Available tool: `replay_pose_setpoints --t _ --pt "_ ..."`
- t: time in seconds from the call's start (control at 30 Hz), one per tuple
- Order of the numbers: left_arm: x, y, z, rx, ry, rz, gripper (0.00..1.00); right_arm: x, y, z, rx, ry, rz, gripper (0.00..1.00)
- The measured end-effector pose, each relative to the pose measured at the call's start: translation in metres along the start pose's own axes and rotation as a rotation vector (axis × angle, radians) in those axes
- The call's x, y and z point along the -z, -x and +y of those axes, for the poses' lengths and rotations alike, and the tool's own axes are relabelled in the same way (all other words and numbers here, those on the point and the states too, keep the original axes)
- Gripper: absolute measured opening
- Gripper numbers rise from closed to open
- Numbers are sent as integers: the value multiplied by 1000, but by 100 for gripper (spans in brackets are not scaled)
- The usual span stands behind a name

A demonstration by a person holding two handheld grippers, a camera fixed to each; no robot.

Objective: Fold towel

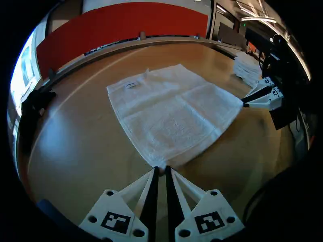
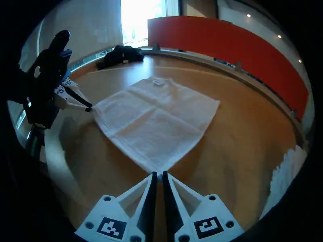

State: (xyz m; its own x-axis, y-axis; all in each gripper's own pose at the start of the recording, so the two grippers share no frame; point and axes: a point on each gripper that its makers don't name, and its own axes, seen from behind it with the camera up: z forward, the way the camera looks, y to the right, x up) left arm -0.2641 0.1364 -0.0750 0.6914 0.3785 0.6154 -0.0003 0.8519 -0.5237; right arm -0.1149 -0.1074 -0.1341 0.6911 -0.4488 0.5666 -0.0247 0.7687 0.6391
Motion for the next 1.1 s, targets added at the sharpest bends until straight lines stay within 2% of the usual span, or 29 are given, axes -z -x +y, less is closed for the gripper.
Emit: replay_pose_setpoints --t 0.47,0.87,1.1 --pt "47 -28 6 71 22 12 13 49 -42 -3 39 -9 43 11" --pt "92 -34 28 93 45 -4 13 91 -62 -18 43 -39 54 11" --pt "115 -36 34 115 57 -8 13 111 -69 -26 45 -56 60 11"
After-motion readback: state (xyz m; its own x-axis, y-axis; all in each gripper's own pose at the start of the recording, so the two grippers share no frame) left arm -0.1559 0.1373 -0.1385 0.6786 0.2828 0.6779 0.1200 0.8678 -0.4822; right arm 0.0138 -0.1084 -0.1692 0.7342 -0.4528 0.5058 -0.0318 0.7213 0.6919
